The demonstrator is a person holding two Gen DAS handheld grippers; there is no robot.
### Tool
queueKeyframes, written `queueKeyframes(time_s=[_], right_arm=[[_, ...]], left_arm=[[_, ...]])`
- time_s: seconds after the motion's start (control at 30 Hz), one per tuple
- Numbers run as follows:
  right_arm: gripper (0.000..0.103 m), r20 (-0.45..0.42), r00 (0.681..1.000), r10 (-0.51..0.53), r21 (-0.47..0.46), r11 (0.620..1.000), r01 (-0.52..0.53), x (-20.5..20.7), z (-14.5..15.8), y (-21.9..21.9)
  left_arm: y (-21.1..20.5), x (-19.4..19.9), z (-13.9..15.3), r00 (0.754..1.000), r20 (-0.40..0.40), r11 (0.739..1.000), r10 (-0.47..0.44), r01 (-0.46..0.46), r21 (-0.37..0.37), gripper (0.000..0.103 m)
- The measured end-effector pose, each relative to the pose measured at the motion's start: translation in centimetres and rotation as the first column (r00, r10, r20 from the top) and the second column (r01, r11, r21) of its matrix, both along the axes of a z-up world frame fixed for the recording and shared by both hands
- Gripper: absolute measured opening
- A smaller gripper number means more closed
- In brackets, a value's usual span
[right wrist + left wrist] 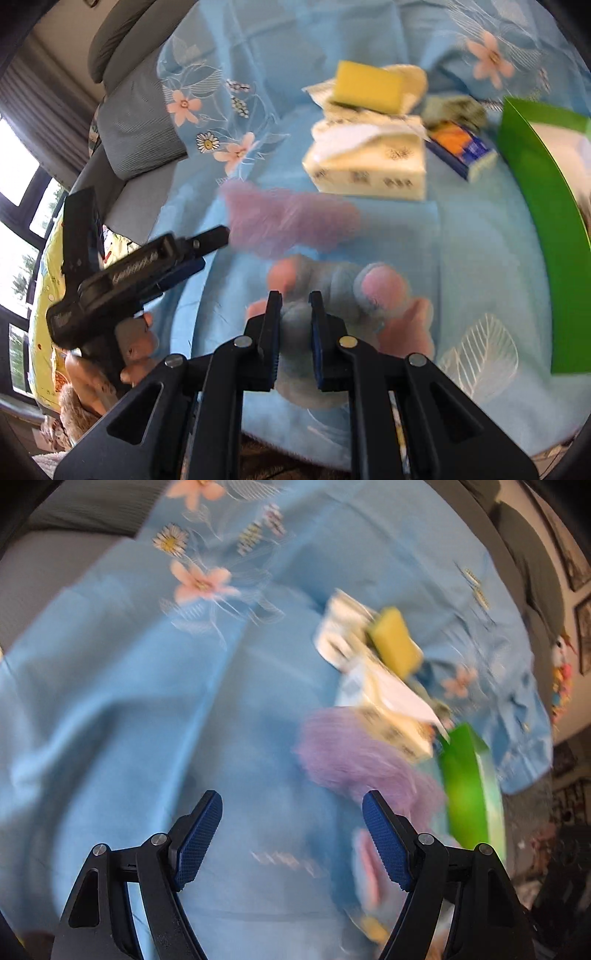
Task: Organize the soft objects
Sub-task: 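Carry the elephant into the green box and open the right gripper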
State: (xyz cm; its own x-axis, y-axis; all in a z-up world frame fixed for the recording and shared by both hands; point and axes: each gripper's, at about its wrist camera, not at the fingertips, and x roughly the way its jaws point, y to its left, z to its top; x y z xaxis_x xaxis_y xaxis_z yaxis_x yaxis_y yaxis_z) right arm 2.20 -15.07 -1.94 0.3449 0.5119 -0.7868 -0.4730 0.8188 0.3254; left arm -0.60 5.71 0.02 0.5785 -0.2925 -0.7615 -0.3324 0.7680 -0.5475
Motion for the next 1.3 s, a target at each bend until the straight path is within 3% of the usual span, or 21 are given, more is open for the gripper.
queueKeyframes(time_s=[0.2,0.27,0.3,0.33,0.37,0.47,0.53,0.7,0.8,0.93,1.07,1.23,1.3], right_arm=[[0.021,-0.050,0.996,-0.069,0.065,0.995,0.072,0.0,-0.6,-2.6],[0.040,-0.027,0.994,-0.109,0.083,0.990,0.111,-0.1,0.0,-3.7],[0.056,-0.017,0.992,-0.126,0.092,0.988,0.127,-0.2,0.4,-4.2],[0.063,-0.004,0.987,-0.160,0.133,0.978,0.159,-0.4,1.1,-5.5],[0.064,-0.004,0.987,-0.160,0.133,0.978,0.159,-0.4,1.1,-5.5],[0.069,-0.025,0.982,-0.189,0.150,0.970,0.190,-0.1,1.1,-7.0],[0.080,-0.071,0.979,-0.191,0.154,0.968,0.200,0.2,0.2,-7.6],[0.080,-0.204,0.964,-0.172,0.173,0.963,0.208,0.6,-2.7,-8.4],[0.087,-0.246,0.954,-0.172,0.182,0.958,0.220,0.6,-3.8,-8.7],[0.087,-0.310,0.940,-0.139,0.229,0.949,0.216,0.8,-4.8,-8.7],[0.087,-0.373,0.922,-0.102,0.291,0.931,0.220,1.0,-6.0,-8.7],[0.072,-0.420,0.907,-0.028,0.360,0.912,0.196,0.8,-7.2,-7.8],[0.069,-0.404,0.914,-0.045,0.336,0.922,0.194,0.6,-7.0,-7.7]], left_arm=[[-3.0,-1.3,1.3,0.994,0.047,0.994,-0.097,0.099,-0.047,0.079],[-3.9,-1.7,1.6,0.989,0.058,0.989,-0.134,0.137,-0.051,0.079],[-4.3,-1.9,1.8,0.985,0.065,0.986,-0.158,0.162,-0.051,0.079],[-4.7,-2.0,1.8,0.982,0.070,0.983,-0.174,0.178,-0.049,0.083],[-5.1,-2.2,1.8,0.979,0.076,0.980,-0.189,0.192,-0.047,0.088],[-6.6,-2.4,1.8,0.972,0.079,0.974,-0.223,0.226,-0.035,0.088],[-7.6,-2.3,1.6,0.962,0.072,0.964,-0.263,0.265,-0.032,0.088],[-9.8,-1.9,0.6,0.943,0.046,0.944,-0.328,0.330,-0.024,0.088],[-10.7,-1.7,-0.1,0.937,0.024,0.937,-0.349,0.349,-0.020,0.088],[-11.8,-1.6,-0.5,0.930,0.020,0.930,-0.368,0.368,-0.003,0.088],[-12.9,-1.7,-0.5,0.930,-0.026,0.922,-0.368,0.368,0.117,0.068],[-13.3,-1.7,0.0,0.930,-0.022,0.919,-0.366,0.365,0.146,0.063],[-13.5,-1.7,0.5,0.931,-0.014,0.918,-0.364,0.362,0.164,0.062]])
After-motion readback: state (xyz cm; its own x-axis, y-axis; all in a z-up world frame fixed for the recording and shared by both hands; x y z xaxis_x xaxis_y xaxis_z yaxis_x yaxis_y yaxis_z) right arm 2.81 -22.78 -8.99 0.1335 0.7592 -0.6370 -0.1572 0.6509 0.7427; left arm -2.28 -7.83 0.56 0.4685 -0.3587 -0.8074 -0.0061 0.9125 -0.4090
